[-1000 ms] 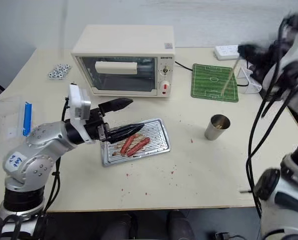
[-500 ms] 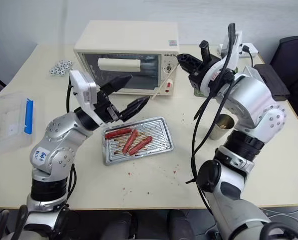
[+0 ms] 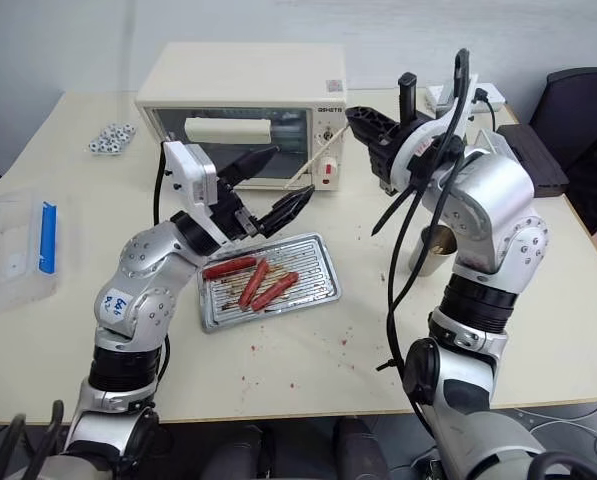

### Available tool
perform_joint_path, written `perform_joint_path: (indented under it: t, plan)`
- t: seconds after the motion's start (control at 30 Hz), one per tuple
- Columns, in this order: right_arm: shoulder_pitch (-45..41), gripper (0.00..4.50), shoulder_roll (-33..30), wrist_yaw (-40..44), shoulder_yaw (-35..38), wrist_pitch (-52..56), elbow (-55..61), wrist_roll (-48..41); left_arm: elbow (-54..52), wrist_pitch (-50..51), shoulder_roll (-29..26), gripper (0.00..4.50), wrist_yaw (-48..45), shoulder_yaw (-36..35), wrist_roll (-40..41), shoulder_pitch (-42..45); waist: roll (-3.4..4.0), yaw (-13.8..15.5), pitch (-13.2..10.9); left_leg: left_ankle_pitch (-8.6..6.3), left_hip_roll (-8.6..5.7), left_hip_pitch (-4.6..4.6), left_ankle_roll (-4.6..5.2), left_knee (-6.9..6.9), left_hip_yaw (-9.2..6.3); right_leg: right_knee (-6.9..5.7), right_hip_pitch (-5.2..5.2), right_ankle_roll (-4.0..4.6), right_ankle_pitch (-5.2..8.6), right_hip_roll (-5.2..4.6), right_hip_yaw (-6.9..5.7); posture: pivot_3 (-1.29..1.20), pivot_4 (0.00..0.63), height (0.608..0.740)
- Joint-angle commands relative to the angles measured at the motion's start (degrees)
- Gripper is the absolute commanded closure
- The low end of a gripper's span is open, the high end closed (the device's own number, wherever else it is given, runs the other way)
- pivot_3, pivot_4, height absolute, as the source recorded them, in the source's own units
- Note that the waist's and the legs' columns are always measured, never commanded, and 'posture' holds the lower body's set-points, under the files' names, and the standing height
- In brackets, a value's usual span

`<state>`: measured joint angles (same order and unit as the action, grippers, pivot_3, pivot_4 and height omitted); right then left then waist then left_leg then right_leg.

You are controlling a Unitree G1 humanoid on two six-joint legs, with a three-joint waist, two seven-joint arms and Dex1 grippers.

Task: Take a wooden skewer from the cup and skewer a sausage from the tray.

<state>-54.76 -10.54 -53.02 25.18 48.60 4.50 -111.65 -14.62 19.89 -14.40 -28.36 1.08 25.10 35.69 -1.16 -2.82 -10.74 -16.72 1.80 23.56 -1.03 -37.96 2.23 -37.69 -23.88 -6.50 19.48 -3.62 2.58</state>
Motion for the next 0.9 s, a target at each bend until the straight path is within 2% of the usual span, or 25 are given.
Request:
perform_joint_path:
  t: [0.03, 0.1, 0.2, 0.47, 0.57, 0.77, 0.9]
  plan:
    - [-0.14, 4.50, -0.36, 0.96, -0.45, -1.80, 2.91, -1.35, -0.25, -1.58, 0.91, 0.38, 0.44, -0.37, -0.34, 1.40, 0.00, -0.01, 0.00, 0.00, 0.00, 0.00, 0.00, 0.00, 0.00, 0.00, 0.00, 0.00, 0.00, 0.00, 0.00, 0.00, 0.150, 0.740]
    - [-0.18, 4.50, -0.34, 1.06, -0.78, -2.51, 3.03, -1.35, 0.28, -1.57, 1.30, 0.81, 1.70, -0.40, -1.49, 1.98, 0.00, -0.05, 0.00, 0.00, 0.01, 0.00, 0.00, 0.00, 0.00, 0.00, 0.00, 0.00, 0.00, 0.00, 0.01, 0.00, 0.150, 0.740]
    - [-0.36, 4.50, -0.22, 1.08, -1.21, -3.32, 3.26, -1.35, 0.14, -0.45, 1.48, 1.71, 2.77, -0.23, -1.85, 2.38, 0.00, -0.17, 0.00, 0.00, 0.01, -0.01, 0.00, 0.00, 0.00, 0.00, 0.00, 0.00, 0.00, 0.01, 0.02, 0.00, 0.150, 0.740]
    - [-0.38, 4.50, -0.29, 1.21, -2.33, -4.98, 3.94, -1.35, -1.13, 0.35, 2.10, 1.71, 3.38, 0.62, -1.97, 1.51, 0.00, -0.16, 0.00, 0.00, 0.01, 0.00, 0.00, 0.01, -0.02, 0.01, 0.00, 0.00, 0.00, -0.02, 0.03, 0.00, 0.150, 0.740]
    - [-0.26, 4.50, -0.21, 1.08, -2.56, -5.36, 4.31, -1.35, -1.61, 0.44, 1.97, 2.18, 2.21, 0.86, -1.34, 0.93, 0.00, -0.18, 0.00, 0.00, 0.01, 0.00, 0.00, 0.01, -0.02, 0.01, 0.00, 0.00, 0.00, -0.02, 0.04, 0.00, 0.150, 0.740]
    - [-0.01, 4.50, -0.16, 0.92, -2.76, -5.64, 4.59, -1.35, -1.67, 1.22, 1.90, 3.82, 2.67, 0.62, -1.57, 1.32, 0.00, -0.17, 0.00, 0.00, 0.02, 0.00, 0.00, 0.02, -0.02, 0.02, 0.00, 0.00, 0.00, -0.02, 0.05, 0.00, 0.150, 0.740]
    - [0.09, 4.50, 0.01, 0.90, -2.75, -5.82, 4.71, -1.35, -1.31, 0.99, 2.05, 3.82, 2.77, 0.93, -2.07, 1.36, 0.00, -0.18, 0.00, 0.00, 0.02, 0.00, 0.00, 0.02, -0.02, 0.02, 0.00, 0.00, 0.00, -0.02, 0.06, 0.00, 0.150, 0.740]
